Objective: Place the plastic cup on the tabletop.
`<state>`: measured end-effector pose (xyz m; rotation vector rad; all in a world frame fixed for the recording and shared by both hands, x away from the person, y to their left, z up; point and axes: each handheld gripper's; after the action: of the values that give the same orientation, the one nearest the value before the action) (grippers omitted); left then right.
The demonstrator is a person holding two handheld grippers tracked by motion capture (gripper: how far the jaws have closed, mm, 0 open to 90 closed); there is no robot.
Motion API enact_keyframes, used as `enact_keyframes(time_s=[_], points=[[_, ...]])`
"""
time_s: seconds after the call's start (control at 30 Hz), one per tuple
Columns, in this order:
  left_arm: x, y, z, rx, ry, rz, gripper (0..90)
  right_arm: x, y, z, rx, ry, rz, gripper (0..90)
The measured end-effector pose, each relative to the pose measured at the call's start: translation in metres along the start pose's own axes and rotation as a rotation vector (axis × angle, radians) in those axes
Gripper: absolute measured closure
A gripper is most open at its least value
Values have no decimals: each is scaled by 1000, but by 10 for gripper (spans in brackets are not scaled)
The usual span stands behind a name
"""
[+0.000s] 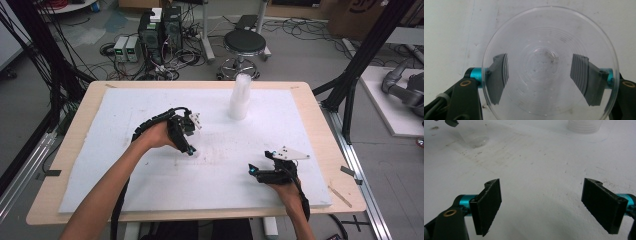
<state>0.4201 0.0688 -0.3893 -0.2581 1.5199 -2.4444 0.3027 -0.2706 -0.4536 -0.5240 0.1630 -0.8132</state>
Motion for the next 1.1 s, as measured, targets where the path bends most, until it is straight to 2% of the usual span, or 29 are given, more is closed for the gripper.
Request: enact_keyframes(time_s=[0.13,0.2,0.3,0.43,0.67,0.87,1.03,1.1], points=[[2,4,1,14,-9,5,281,0,0,0,2,-2,1,161],[3,8,0,7,1,10,246,0,0,0,1,-2,1,162],[3,13,-2,15,-12,14,178,0,0,0,1,-2,1,161],[1,14,-3,30,-28,7,159,1,0,0,3,-4,2,161],[0,14,-7,32,-30,-8,156,1,0,0,2,-1,3,161],[-2,6,-19,60,-62,-13,154,1,0,0,1,3,4,161],[1,-8,-27,80,-56,-13,155,1,0,0,5,-2,9,161],[1,-11,-32,95,-68,-14,155,2,0,0,4,-1,12,161]])
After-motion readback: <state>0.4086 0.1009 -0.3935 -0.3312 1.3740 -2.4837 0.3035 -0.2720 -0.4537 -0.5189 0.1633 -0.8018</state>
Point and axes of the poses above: each handheld gripper's, and its own axes: y roughly forward along the jaws, z roughly out of its top, x roughly to its right, and after that the axes turned 8 degrees about -y, right-handed
